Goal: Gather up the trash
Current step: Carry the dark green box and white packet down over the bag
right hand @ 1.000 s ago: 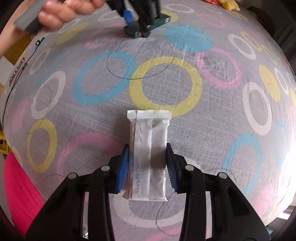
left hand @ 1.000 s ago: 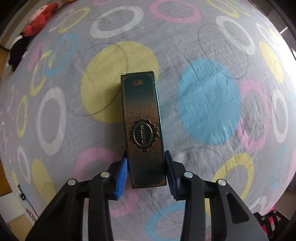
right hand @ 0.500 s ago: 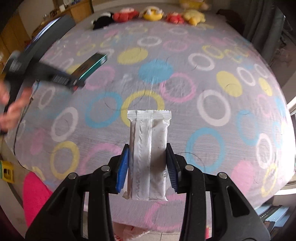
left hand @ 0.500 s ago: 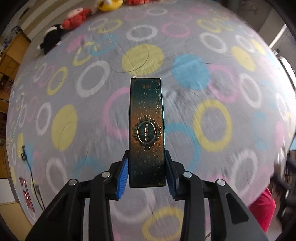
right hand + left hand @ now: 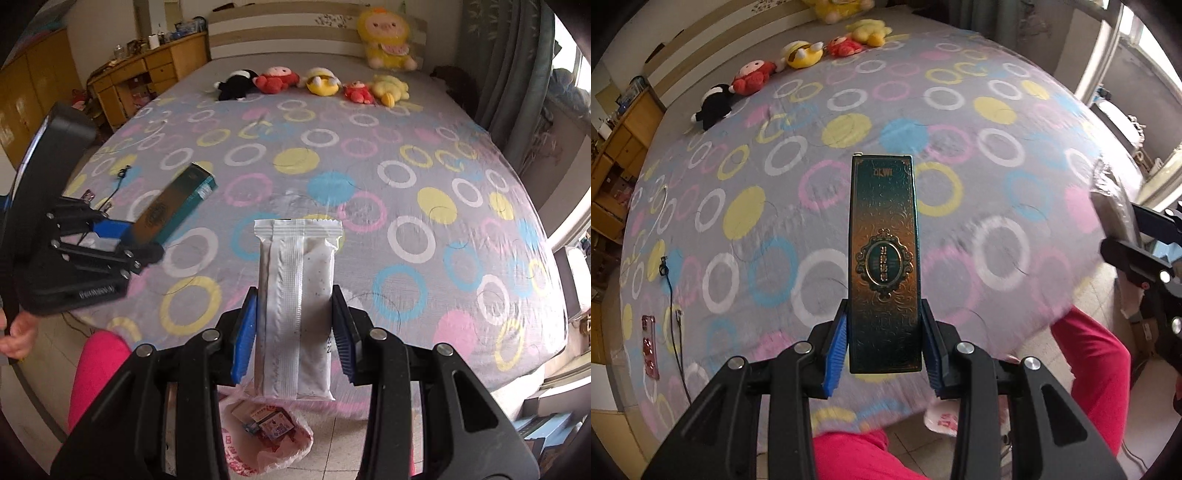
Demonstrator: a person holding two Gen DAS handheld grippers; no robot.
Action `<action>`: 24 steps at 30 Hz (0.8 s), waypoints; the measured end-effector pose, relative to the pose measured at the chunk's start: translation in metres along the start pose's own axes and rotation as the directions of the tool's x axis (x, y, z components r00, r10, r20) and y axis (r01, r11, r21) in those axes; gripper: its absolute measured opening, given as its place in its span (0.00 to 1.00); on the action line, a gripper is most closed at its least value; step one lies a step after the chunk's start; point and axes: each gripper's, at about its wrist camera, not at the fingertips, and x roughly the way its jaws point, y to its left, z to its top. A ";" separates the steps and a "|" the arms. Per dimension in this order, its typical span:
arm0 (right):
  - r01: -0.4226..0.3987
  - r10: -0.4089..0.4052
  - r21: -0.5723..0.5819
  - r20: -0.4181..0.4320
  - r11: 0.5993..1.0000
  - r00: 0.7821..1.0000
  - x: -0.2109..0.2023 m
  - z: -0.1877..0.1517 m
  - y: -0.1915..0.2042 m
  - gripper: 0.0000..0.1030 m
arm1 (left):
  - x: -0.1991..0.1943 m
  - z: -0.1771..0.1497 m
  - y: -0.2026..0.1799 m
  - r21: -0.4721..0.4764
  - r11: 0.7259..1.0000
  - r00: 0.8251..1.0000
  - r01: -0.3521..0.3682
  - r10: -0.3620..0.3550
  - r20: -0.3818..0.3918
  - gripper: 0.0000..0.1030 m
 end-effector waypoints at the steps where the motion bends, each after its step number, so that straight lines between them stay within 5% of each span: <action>1: 0.002 -0.002 -0.009 0.005 1.000 1.000 -0.009 -0.006 0.005 0.37 | -0.003 -0.005 -0.005 0.002 1.000 1.000 0.002 -0.002 0.004 0.34; 10: 0.001 0.000 -0.011 0.027 1.000 1.000 -0.051 -0.057 0.021 0.37 | -0.018 -0.057 -0.045 0.026 0.999 1.000 0.026 -0.027 0.007 0.34; 24: -0.033 0.035 0.053 -0.036 0.998 0.999 -0.048 -0.132 0.041 0.37 | 0.008 -0.140 -0.087 0.034 0.995 0.994 0.093 -0.091 -0.064 0.34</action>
